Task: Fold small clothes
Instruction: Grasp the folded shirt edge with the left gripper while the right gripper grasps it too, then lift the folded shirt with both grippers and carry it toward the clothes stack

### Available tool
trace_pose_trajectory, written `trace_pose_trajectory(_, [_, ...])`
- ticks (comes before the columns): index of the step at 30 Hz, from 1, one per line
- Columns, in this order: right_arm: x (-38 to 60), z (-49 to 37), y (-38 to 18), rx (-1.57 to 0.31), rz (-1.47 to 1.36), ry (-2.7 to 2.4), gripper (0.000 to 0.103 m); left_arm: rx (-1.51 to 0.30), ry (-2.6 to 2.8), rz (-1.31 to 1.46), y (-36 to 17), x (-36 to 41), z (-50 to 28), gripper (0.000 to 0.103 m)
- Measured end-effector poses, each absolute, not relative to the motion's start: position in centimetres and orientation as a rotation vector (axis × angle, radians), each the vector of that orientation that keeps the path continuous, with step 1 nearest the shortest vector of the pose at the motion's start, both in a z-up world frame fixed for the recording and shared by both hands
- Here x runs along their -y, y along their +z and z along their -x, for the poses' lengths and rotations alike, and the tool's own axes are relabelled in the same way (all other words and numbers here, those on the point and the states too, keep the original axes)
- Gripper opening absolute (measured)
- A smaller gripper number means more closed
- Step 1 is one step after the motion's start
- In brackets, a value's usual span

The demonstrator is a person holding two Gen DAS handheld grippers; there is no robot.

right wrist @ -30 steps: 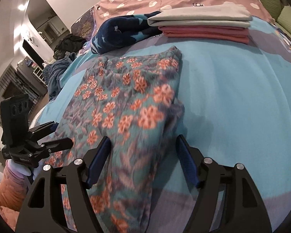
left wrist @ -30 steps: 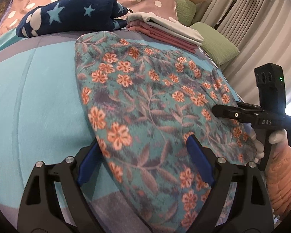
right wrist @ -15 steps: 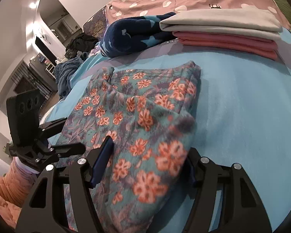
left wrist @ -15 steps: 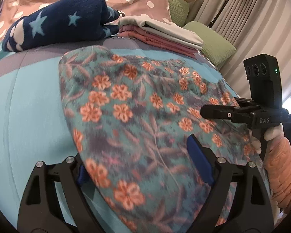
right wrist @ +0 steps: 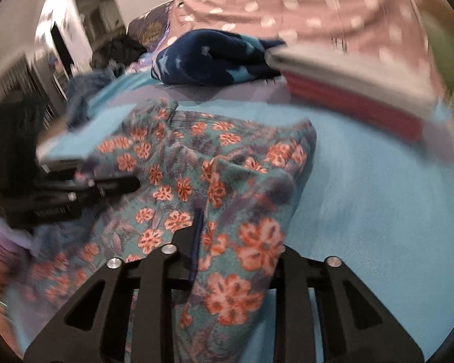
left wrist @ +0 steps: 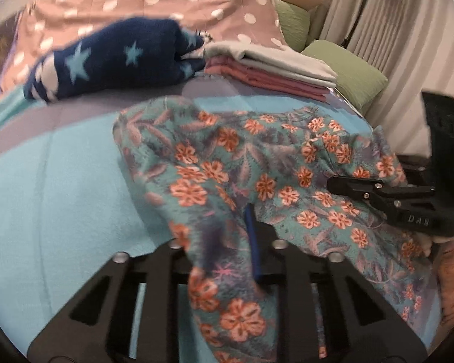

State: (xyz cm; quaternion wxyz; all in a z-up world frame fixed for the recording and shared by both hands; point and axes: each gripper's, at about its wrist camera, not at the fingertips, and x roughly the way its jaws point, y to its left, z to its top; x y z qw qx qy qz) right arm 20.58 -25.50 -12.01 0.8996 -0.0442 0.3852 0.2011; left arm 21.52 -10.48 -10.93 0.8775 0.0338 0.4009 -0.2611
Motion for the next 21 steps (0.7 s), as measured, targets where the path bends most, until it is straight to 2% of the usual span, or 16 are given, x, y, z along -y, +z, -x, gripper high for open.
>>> trace_pose_trajectory(21, [28.1, -9.4, -1.3, -0.375, 0.082, 0.234, 0.017, -0.495, -0.59, -0.2, 2.4, 13.5, -13.4, 0.011])
